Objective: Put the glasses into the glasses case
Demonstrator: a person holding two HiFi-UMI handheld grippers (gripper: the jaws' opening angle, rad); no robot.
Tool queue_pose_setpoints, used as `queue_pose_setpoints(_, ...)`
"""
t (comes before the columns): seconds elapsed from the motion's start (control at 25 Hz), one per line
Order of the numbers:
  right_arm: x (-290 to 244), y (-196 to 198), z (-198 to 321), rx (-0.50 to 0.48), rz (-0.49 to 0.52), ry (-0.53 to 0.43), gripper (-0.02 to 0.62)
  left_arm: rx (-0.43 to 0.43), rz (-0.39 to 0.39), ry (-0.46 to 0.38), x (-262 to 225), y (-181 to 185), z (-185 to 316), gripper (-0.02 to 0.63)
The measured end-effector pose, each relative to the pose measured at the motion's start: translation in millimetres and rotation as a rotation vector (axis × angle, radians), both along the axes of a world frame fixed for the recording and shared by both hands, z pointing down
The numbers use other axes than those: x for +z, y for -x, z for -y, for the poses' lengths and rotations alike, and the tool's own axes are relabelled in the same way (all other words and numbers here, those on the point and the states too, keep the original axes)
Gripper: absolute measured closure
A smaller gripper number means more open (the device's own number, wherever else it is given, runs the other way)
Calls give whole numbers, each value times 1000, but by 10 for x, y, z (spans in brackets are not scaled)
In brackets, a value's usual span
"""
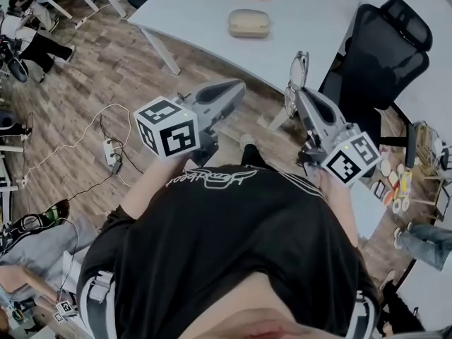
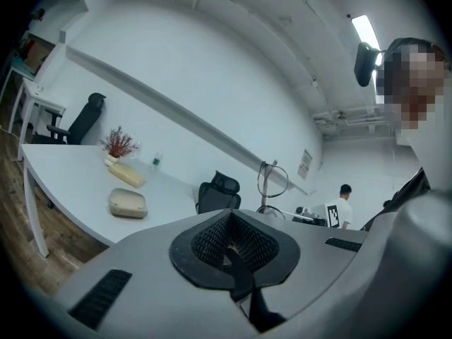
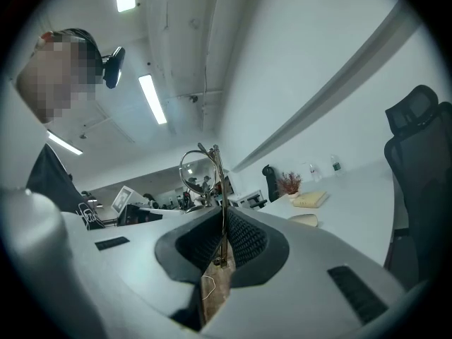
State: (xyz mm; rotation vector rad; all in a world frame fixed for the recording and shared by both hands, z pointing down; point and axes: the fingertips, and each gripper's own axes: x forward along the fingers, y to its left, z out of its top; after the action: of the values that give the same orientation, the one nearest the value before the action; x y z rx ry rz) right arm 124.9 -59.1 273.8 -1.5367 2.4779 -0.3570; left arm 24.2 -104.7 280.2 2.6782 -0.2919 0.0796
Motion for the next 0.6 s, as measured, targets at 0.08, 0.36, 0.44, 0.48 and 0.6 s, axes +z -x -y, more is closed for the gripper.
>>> queue_pose_setpoints(0.08,40,-53,189,-9,4,14,571,-15,5,15,45,-36,167,600)
queue_pose_setpoints(0.36,113,-276,879,-40,2,47,571,-66,18,57,146,-207,802,600)
queue_pose_setpoints(0.44,135,-348,1105,-49,4,60,571,-79,23,70,170,-268,1009,600)
queue_pose_setpoints(0.48,142,-382,1224,-54,4,67,571,-85,28,77,183,-300,1115,600)
queue_pose_setpoints(0.6,160,-474,1549,-70,4,81,571,-99,40,95,229,-397,1409,600)
